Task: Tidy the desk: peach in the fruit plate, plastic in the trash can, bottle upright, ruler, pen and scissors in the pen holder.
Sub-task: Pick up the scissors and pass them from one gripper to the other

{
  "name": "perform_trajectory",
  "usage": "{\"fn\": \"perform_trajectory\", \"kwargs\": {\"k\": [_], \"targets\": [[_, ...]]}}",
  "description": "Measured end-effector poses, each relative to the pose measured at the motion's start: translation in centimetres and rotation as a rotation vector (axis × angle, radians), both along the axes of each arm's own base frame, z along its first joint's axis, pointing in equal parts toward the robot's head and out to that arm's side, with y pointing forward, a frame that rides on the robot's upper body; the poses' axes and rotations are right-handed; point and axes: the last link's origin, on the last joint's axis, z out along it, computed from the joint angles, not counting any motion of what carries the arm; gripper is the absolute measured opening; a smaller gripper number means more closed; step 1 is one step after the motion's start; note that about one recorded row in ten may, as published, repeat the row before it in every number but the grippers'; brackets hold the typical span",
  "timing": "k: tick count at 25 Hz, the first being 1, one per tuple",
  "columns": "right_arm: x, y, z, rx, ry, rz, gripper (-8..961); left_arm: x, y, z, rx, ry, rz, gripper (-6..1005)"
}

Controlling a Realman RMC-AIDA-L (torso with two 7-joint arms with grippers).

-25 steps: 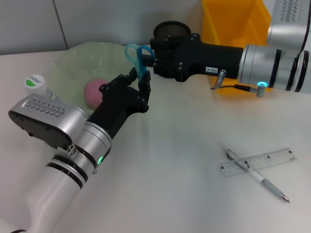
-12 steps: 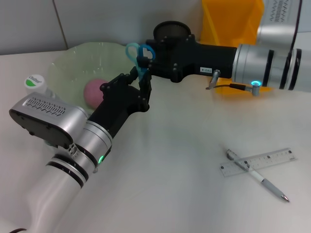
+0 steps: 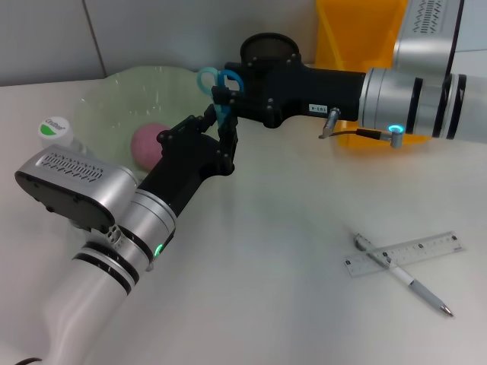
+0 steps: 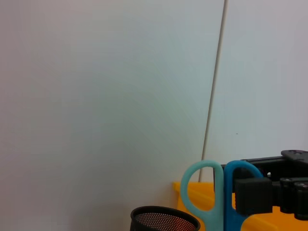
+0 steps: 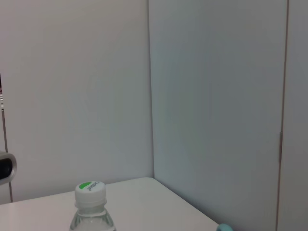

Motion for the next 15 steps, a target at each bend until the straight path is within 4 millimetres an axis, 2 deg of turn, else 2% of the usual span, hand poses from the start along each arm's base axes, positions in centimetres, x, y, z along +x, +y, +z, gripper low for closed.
{"fn": "perform_trajectory", "kwargs": {"k": [15], "targets": [[-0.13, 0.15, -0.1, 0.004, 0.016, -0.011, 306, 0.03, 0.0, 0.04, 0.003, -0.002, -0.002, 314]]}}
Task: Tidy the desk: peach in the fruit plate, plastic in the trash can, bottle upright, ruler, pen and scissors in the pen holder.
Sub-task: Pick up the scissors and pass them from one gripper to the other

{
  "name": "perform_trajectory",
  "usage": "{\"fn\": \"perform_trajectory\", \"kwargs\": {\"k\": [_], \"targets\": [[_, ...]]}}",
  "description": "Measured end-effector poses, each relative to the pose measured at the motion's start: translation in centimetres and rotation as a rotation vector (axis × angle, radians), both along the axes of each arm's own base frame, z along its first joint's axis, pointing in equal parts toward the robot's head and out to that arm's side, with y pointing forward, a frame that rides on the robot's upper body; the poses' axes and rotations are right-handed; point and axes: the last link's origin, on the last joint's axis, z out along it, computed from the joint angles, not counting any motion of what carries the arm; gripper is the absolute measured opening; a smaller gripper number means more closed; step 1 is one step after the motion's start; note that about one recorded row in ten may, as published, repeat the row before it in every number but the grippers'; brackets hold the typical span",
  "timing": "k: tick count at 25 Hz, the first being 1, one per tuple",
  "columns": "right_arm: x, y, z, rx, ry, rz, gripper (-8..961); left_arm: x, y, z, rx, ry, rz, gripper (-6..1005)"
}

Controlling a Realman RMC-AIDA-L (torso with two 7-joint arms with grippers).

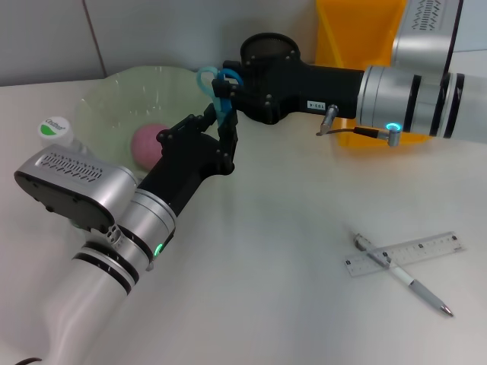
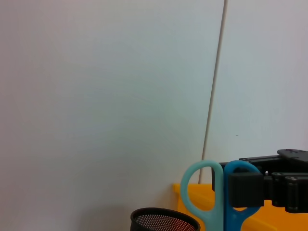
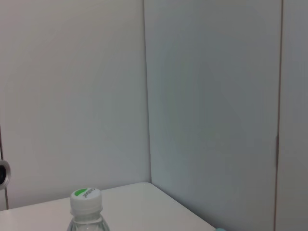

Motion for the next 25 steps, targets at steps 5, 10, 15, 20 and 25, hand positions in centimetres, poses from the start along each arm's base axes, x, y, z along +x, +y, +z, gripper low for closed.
{"fn": "perform_trajectory", "kwargs": {"k": [5, 10, 15, 20, 25], "targets": [[-0.06, 0.02, -0.04, -0.002, 0.001, 0.001, 284, 0.05, 0.01, -0.01, 0.0, 0.001, -0.003, 316], [-0.08, 0.03, -0.03, -0.001, 0.002, 0.001, 263, 0.07, 0.01, -0.02, -0.001, 0.001, -0.004, 318], [-0.09, 0.03, -0.03, -0.001, 0.002, 0.001, 256, 0.11, -0.02, -0.05, -0.002, 0.001, -0.005, 321], [-0.07, -0.03, -0.08, -0.005, 0.003, 0.001, 216, 0.14, -0.04, -0.07, -0.003, 0.0, -0.005, 323], [-0.06, -0.06, -0.1, -0.006, 0.004, 0.001, 148, 0.19, -0.1, -0.11, -0.005, -0.002, -0.007, 325]]}}
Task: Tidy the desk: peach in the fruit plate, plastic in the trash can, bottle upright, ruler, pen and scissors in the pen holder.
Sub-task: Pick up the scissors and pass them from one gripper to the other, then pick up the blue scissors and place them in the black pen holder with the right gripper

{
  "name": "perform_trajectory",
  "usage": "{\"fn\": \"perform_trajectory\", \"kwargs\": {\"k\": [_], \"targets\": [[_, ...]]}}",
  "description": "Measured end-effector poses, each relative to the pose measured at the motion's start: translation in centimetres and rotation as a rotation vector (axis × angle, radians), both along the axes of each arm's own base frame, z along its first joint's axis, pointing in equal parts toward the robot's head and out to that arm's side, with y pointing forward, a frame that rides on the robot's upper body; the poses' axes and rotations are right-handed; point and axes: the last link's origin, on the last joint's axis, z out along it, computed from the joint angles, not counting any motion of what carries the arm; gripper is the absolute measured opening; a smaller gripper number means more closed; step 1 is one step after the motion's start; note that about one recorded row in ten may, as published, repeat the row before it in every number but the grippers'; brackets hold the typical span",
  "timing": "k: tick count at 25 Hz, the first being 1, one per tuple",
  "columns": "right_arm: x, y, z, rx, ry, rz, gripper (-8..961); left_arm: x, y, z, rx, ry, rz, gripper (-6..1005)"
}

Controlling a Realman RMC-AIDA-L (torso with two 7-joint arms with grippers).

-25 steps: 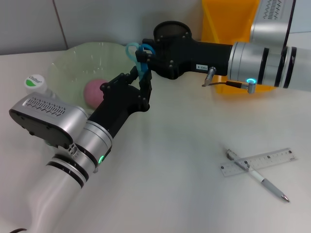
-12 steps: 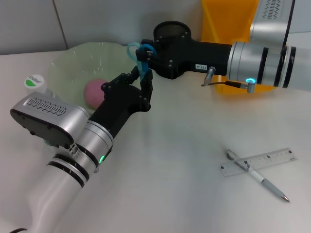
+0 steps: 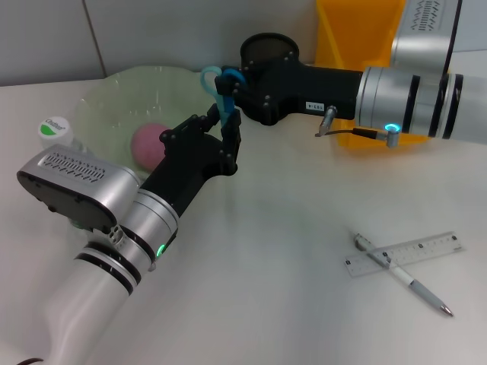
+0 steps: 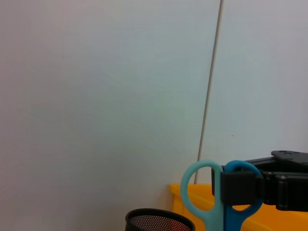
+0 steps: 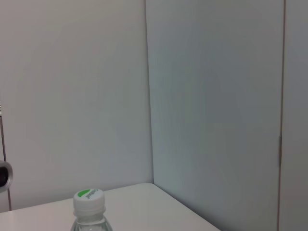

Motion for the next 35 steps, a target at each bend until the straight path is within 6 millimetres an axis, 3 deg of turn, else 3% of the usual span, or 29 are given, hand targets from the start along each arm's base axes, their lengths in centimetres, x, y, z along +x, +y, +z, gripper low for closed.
{"fn": "perform_trajectory", "kwargs": {"k": [6, 23, 28, 33, 35], "targets": [[0.0, -0.1, 0.0, -0.003, 0.002, 0.002, 81, 0.0, 0.0, 0.0, 0.0, -0.002, -0.001, 328], [0.2, -0.2, 0.1, 0.0, 0.003, -0.002, 66, 0.2, -0.3, -0.2, -0.014, 0.017, -0.041, 336], [0.3, -0.1, 0.4, 0.013, 0.019, -0.009, 66, -0.1, -0.4, -0.1, -0.012, 0.008, -0.027, 530], [0.7, 0.3, 2.1, 0.094, 0.065, -0.011, 66, -1.2, -1.6, 0.0, -0.073, -0.042, -0.03, 769], [0.8, 0.5, 3.2, 0.147, 0.084, -0.007, 66, -1.7, -2.2, 0.2, -0.117, -0.059, -0.061, 788]]}}
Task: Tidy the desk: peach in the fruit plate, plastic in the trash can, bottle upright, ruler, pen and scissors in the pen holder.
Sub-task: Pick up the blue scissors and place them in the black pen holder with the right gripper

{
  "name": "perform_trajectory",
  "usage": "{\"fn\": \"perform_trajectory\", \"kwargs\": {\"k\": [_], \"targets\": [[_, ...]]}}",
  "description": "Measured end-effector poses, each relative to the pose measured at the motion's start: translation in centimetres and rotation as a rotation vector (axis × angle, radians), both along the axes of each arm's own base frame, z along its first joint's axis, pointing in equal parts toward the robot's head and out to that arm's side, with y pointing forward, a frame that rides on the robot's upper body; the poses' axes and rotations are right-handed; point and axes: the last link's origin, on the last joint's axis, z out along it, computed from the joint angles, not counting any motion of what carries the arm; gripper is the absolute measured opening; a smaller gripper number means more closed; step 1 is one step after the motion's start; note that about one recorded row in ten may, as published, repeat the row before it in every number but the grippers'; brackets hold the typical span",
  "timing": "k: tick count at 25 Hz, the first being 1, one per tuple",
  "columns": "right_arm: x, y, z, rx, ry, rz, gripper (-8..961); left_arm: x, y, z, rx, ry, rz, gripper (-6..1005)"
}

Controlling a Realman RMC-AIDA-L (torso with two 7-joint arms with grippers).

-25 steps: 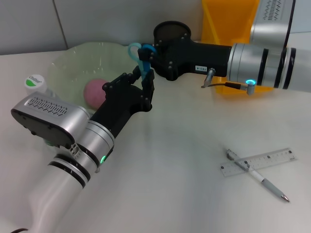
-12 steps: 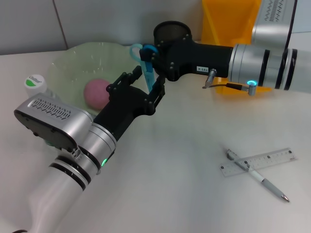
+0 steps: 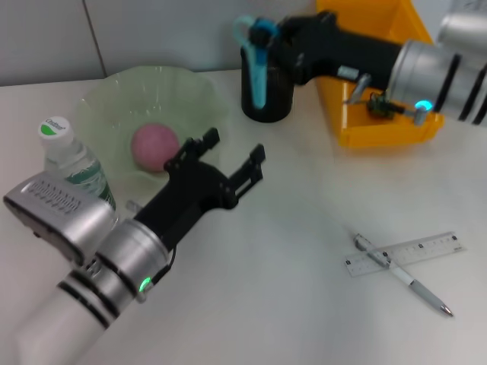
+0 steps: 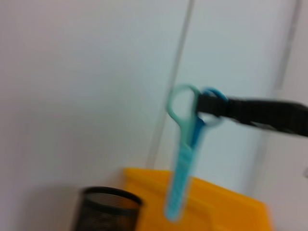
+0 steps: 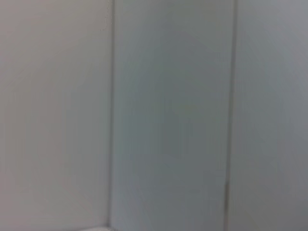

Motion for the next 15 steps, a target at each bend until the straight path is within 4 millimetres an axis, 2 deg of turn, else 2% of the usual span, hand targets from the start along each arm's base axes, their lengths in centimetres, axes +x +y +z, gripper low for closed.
{"fn": "perform_trajectory", "kwargs": {"k": [5, 9, 10, 15], "targets": [[0.3, 1.1, 3.0, 0.143, 0.038, -0.025, 66, -1.6, -1.2, 0.7, -0.146, -0.049, -0.062, 807], [0.4, 2.2, 5.1, 0.242, 0.08, -0.055, 66, -2.4, -1.2, 1.2, -0.253, -0.025, -0.096, 807], [0.2, 3.0, 5.7, 0.277, 0.084, -0.075, 66, -2.5, -1.1, 1.3, -0.272, -0.017, -0.109, 807], [-0.9, 4.6, 5.7, 0.333, 0.082, -0.097, 66, -3.4, -0.4, 2.7, -0.317, -0.024, -0.122, 807]]}}
